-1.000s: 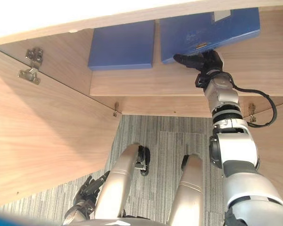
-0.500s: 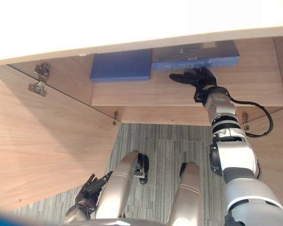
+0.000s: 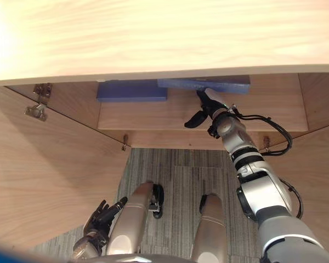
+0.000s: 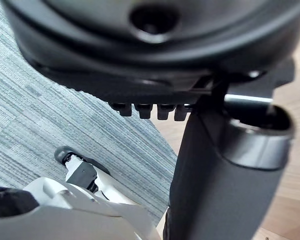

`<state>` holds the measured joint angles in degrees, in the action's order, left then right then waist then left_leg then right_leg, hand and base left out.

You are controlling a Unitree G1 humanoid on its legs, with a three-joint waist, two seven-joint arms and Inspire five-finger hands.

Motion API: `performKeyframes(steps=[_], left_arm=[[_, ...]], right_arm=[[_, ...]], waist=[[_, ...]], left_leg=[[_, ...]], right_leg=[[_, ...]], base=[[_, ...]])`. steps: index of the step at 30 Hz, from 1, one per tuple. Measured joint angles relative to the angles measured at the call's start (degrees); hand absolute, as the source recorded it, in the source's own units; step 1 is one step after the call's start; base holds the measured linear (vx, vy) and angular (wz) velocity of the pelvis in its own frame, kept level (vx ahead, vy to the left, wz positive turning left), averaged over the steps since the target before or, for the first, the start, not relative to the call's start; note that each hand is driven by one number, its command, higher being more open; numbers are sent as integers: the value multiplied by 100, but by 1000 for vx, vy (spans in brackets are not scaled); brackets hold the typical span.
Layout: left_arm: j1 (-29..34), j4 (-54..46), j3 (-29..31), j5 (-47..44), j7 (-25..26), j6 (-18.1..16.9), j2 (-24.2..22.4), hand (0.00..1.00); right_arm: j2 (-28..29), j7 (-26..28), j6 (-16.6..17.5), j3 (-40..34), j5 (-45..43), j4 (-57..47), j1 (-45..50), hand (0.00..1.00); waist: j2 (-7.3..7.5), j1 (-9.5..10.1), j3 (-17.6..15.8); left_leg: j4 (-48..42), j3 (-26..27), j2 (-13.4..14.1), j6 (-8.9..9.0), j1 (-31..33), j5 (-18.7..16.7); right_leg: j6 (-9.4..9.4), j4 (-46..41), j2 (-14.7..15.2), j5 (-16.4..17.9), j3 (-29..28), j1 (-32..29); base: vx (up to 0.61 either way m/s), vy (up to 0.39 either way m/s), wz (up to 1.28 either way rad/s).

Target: Walk over to the cabinet, pick up the folder, carry it to the office cabinet, place the folder inside the office cabinet, then close the office cabinet door

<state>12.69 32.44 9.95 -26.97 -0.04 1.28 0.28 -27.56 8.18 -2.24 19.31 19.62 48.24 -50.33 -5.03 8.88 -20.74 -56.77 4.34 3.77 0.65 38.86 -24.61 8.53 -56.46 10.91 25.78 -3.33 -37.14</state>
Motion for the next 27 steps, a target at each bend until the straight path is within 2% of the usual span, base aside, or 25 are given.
performKeyframes(steps=[3, 15, 21, 27], left_arm=[[0, 79, 6, -3, -59, 2, 96, 100], [-24, 502, 58, -63, -170, 1, 191, 100], [-93, 734, 120, -59, -211, 6, 192, 100], [-158, 969, 167, -50, -267, 5, 218, 100]], right_arm=[[-45, 289, 5, 73, 3, 39, -13, 100], [-177, 1032, 135, 682, 53, 99, 8, 100], [-205, 1016, 137, 654, 59, 135, 62, 100], [-438, 1065, 136, 649, 59, -9, 174, 100]], waist=[[98, 0, 19], [202, -4, 55], [197, 0, 59], [199, -15, 60]], left_leg=[[105, 52, -27, -15, -58, 27], [387, 246, -92, -81, -339, 104], [501, 285, -129, -135, -382, 179], [633, 311, -288, -204, -427, 249]], right_leg=[[4, 119, 45, -53, -5, 51], [36, 400, 124, -220, -93, 238], [78, 583, 152, -347, -110, 310], [160, 732, 326, -408, -76, 400]], base=[[10, 22, -2], [-4, 27, -4], [-11, 32, 0], [14, 46, 8]])
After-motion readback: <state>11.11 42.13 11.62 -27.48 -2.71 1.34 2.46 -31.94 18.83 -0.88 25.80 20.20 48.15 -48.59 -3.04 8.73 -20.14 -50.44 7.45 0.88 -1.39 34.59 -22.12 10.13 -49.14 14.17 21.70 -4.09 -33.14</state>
